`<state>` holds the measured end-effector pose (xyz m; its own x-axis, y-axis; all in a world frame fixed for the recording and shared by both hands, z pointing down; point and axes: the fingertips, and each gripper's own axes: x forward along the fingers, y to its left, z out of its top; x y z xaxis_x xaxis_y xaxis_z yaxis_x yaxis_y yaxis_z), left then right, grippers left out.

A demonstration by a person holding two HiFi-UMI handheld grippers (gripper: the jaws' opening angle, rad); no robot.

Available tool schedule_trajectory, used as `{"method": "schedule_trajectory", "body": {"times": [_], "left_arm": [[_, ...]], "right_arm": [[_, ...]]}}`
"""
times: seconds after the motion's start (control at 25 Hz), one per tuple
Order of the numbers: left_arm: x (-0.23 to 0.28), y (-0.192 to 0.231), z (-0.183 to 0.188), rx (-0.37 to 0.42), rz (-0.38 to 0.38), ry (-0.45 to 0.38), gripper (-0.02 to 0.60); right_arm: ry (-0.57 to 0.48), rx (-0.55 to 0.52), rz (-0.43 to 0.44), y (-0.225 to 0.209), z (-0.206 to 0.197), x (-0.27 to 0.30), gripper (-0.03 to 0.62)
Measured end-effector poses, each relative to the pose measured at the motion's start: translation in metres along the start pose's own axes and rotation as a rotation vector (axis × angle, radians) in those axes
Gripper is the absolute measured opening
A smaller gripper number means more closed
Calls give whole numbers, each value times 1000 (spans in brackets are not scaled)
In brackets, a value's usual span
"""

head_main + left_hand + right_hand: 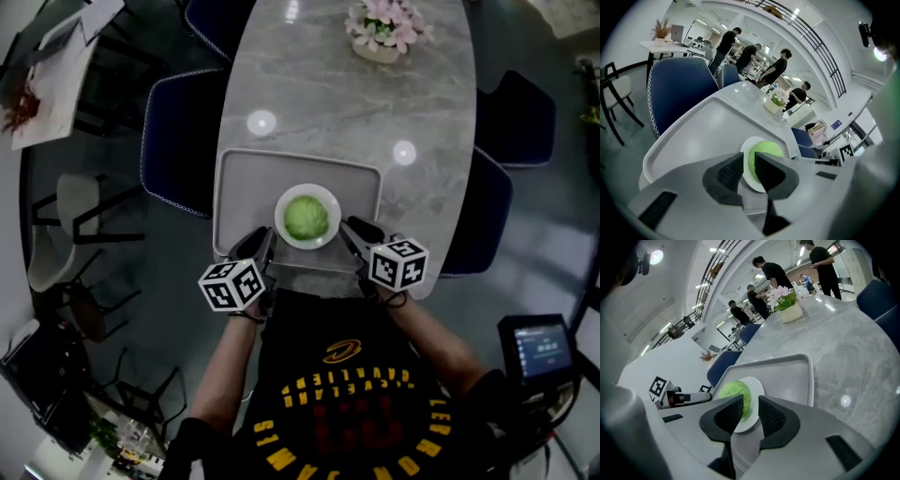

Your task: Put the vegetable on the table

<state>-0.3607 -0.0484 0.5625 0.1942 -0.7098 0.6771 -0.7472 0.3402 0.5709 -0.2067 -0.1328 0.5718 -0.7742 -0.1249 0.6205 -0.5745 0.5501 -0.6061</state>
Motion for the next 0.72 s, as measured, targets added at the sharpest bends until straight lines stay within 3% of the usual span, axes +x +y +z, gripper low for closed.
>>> {"method": "schedule_trajectory", "body": {"times": [0.48,0.72], "left_arm": [[40,21,-11,19,-11,153,61],[48,20,-16,25,-23,186,61]], "right_arm": [[52,77,-47,-18,-13,24,100],[100,77,-95,-20,-21,31,100]]}}
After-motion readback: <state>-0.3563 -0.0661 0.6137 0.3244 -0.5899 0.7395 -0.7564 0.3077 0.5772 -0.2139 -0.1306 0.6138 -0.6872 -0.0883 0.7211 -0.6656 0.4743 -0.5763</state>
